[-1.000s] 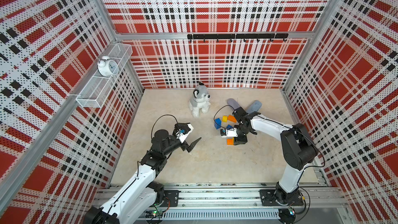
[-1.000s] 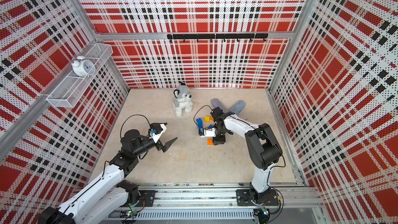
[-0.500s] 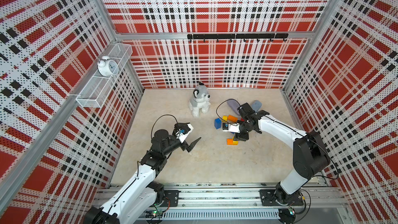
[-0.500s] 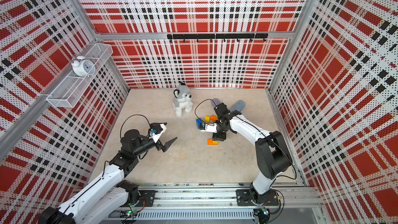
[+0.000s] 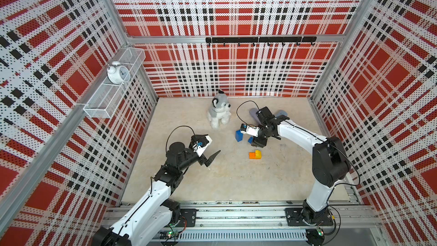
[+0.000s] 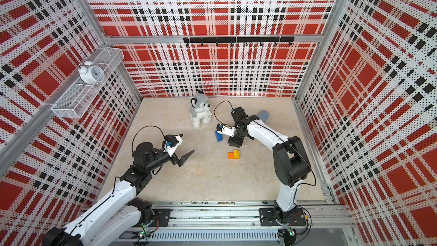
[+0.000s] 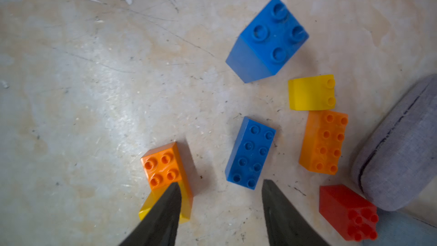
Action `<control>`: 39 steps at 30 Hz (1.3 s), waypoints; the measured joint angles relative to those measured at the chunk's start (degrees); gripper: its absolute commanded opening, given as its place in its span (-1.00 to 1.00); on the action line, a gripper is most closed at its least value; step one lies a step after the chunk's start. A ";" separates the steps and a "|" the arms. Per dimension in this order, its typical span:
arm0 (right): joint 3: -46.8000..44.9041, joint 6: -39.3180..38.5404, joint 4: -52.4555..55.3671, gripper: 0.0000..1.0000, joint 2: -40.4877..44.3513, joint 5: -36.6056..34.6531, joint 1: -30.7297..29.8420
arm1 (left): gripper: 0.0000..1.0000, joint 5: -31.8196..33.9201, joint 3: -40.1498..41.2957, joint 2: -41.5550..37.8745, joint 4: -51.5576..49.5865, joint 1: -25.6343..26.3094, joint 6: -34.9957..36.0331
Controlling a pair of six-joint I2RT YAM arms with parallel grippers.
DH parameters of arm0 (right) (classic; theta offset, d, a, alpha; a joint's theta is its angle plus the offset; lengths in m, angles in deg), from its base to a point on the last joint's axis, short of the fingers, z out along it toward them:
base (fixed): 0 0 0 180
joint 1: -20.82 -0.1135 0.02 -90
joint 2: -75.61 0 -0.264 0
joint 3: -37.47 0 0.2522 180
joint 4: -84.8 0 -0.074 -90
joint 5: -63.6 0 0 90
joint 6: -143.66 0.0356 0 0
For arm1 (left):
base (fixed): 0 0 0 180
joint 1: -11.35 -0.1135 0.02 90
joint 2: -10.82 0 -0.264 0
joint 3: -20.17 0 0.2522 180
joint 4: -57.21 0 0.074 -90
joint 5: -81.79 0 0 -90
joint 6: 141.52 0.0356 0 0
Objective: Assemble a fork with lego
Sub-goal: Pick up the lego brick from the center of the board.
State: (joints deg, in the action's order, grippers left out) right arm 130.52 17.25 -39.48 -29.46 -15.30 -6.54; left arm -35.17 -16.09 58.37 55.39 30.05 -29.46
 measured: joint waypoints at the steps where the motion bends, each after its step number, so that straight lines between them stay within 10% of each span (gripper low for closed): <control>1: 0.11 1.49 -0.44 0.18 -0.70 -0.63 0.00 | 0.97 0.04 -0.02 -0.04 0.00 0.00 -0.02; 17: 1.29 16.57 -3.08 0.19 -9.79 -5.86 0.63 | 0.97 0.46 0.00 -0.20 0.00 -0.02 -0.42; 30: 1.62 16.24 -3.19 -0.47 -10.32 -7.26 0.76 | 0.97 0.52 -0.02 -0.13 -0.02 -0.02 -0.37; 39: 1.75 13.86 -2.60 -0.50 -5.90 -8.26 0.79 | 0.97 1.55 0.02 -0.87 1.75 -0.04 -3.96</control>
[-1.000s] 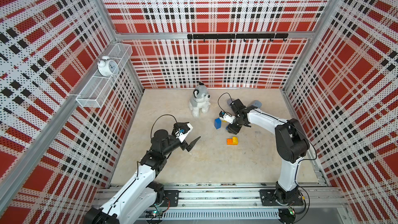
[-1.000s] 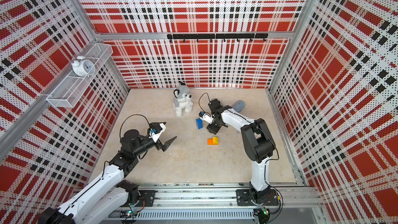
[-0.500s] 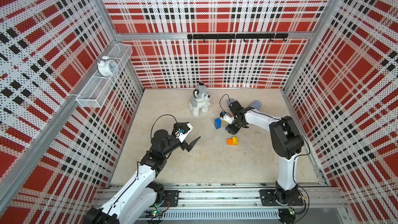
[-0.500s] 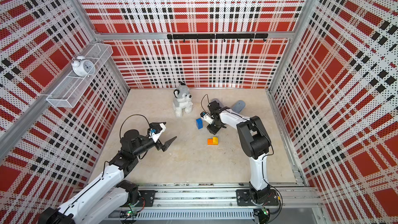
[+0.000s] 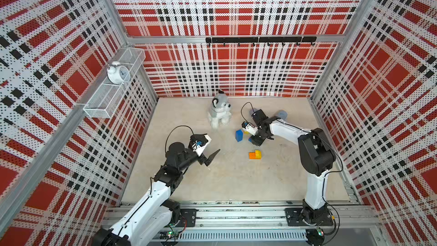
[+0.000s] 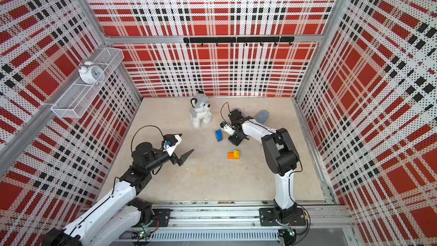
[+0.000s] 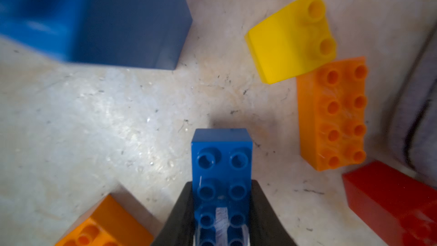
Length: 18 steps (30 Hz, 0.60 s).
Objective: Assemble a fork with lego
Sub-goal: Pick up the lego brick from the center of the board.
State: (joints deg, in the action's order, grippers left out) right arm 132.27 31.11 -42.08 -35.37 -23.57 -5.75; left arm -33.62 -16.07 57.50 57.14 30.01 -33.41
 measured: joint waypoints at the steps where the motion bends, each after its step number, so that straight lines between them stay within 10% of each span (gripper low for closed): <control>1: 0.00 -0.24 0.04 -0.50 1.68 0.07 -0.11 | 0.97 0.37 0.07 -0.39 1.07 0.00 -1.60; 9: 0.00 1.18 0.87 -0.50 12.37 -0.61 -6.62 | 0.97 0.61 1.90 -4.98 5.68 -0.11 -6.95; 18: -2.40 7.26 -0.09 -0.49 6.32 -0.72 -18.25 | 0.97 1.55 2.12 -9.99 5.46 -0.33 -5.84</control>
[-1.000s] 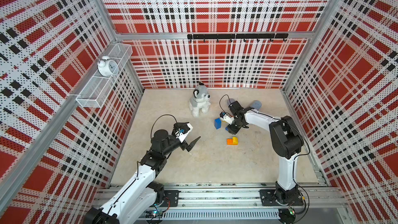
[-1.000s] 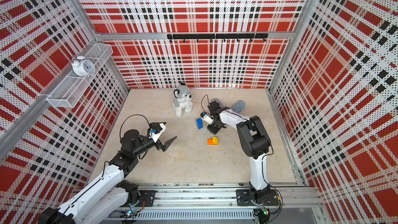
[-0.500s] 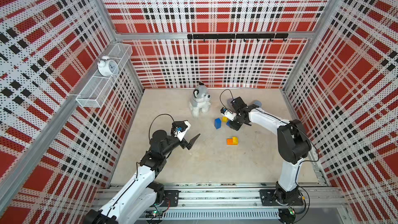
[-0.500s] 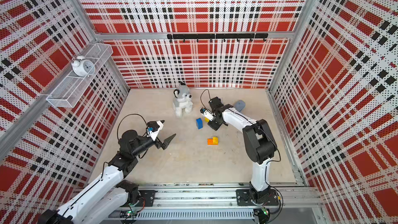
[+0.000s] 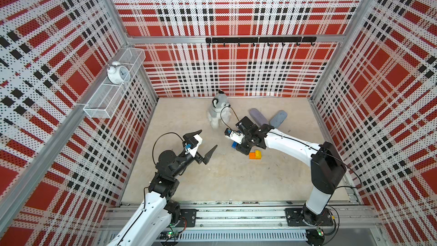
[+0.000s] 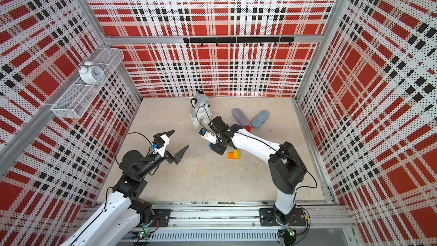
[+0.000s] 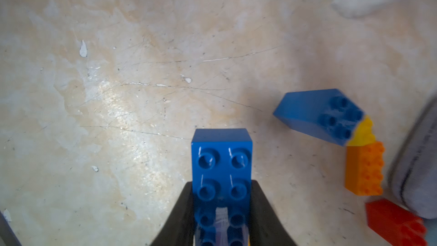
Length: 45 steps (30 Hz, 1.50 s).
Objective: Assemble a fork with lego
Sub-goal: Pick up the lego brick from the center of the board, then place the lego brick at the center of the board, then pick up the lego brick from the center of the board.
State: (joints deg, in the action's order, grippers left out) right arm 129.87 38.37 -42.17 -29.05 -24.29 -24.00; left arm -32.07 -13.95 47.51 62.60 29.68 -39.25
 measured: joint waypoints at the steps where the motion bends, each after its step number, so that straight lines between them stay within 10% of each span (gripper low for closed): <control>1: 0.04 0.26 -0.17 -0.48 -1.57 -0.07 -0.39 | 0.97 0.11 0.07 0.02 0.00 0.00 0.00; 8: 0.52 1.29 -0.15 -0.33 -9.46 -0.87 -0.59 | 0.97 0.33 0.74 1.14 -0.33 -0.04 0.00; 16: 0.90 1.29 -0.39 0.36 -9.05 -1.53 -0.55 | 0.97 0.35 0.74 1.29 -0.33 -0.31 0.15; 24: 0.09 -4.81 2.43 0.57 2.84 -1.09 1.60 | 0.97 2.19 0.74 1.55 -0.31 -0.31 -3.91; 27: -0.35 -9.14 3.72 1.00 8.79 -1.27 4.24 | 0.97 3.61 0.74 1.29 -0.31 -0.35 -5.68; 45: 10.19 -15.04 6.88 1.00 10.36 -9.18 9.81 | 0.97 4.72 1.53 1.81 1.03 -0.57 -8.68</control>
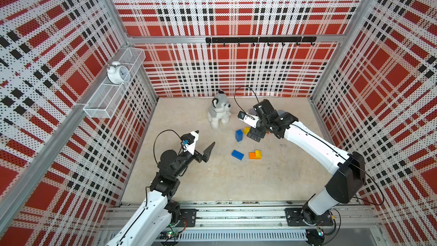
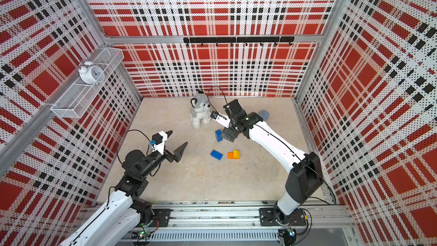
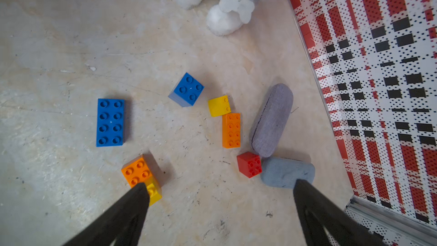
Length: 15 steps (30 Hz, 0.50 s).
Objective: Assemble a fork with lego
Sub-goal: Pick up the lego brick from the center of the board.
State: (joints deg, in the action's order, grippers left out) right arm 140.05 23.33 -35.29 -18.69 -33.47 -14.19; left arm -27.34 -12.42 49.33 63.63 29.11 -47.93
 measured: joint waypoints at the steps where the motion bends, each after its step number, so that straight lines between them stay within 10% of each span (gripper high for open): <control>1: 1.11 -0.04 1.16 1.00 -0.79 0.66 0.26 | 0.97 -0.15 0.00 0.24 0.00 -0.09 -0.15; 15: 2.25 -4.17 13.75 0.45 -11.74 3.89 -5.88 | 0.97 -1.11 0.00 1.03 -0.02 -1.33 -0.61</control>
State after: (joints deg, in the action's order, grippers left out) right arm 142.30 19.16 -21.54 -30.43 -29.58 -20.07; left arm -28.46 -12.42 50.35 63.61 27.78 -48.54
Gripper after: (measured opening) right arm 0.730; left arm 0.984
